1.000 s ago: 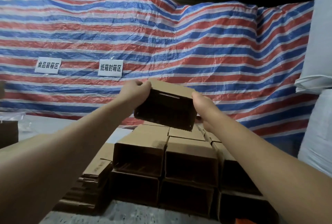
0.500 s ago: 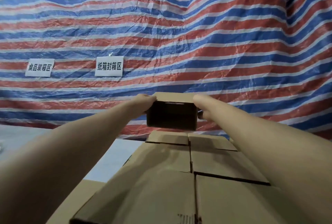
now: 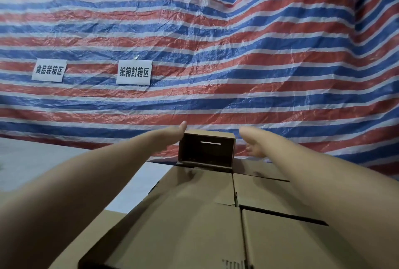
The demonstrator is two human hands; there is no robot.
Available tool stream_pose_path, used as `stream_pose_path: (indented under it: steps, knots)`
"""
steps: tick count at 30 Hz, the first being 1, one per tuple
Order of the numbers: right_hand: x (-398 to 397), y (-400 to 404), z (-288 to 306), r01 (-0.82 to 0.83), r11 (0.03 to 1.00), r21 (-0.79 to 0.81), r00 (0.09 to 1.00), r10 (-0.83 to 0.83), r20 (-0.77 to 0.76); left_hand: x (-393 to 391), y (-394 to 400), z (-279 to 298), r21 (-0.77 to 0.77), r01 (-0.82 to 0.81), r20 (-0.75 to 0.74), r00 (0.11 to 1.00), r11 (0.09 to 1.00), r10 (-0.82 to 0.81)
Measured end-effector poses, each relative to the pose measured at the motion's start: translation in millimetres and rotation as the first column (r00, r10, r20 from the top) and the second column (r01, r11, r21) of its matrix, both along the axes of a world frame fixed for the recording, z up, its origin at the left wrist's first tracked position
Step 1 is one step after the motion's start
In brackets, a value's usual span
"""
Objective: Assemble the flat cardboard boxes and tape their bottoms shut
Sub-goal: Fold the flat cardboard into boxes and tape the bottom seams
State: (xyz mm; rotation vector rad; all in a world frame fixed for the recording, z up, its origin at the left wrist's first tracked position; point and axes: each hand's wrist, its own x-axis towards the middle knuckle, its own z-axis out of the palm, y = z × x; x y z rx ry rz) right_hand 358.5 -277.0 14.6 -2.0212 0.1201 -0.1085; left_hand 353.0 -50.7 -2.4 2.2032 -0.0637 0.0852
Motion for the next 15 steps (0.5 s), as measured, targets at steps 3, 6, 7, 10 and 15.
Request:
stream_pose_path:
  steps: [3,6,7,10,15]
  knots:
    - [-47.0,-6.8,21.5,0.020,1.000,-0.024,1.000,-0.019,0.005,-40.0,17.1,18.6,0.052,-0.077,0.092,0.993,0.996,0.072]
    - [-96.4,-11.1,42.3,0.004,0.995,-0.100,1.000,-0.002,0.019,-92.5,30.8,35.9,0.065,-0.108,0.181,0.979,0.992,0.095]
    - [-114.0,-11.2,49.2,-0.006,0.992,-0.125,0.999,0.010,0.030,-112.7,35.7,40.6,0.072,-0.135,0.221,0.968,0.988,0.116]
    - [-179.1,-7.7,63.5,-0.039,0.986,-0.163,0.996,0.051,0.072,-175.7,44.6,46.2,0.072,-0.207,0.357,0.919,0.976,0.168]
    - [-283.6,4.5,48.1,-0.039,0.983,-0.178,0.984,0.069,0.164,-273.6,47.4,19.3,0.074,-0.211,0.521,0.842,0.975,0.143]
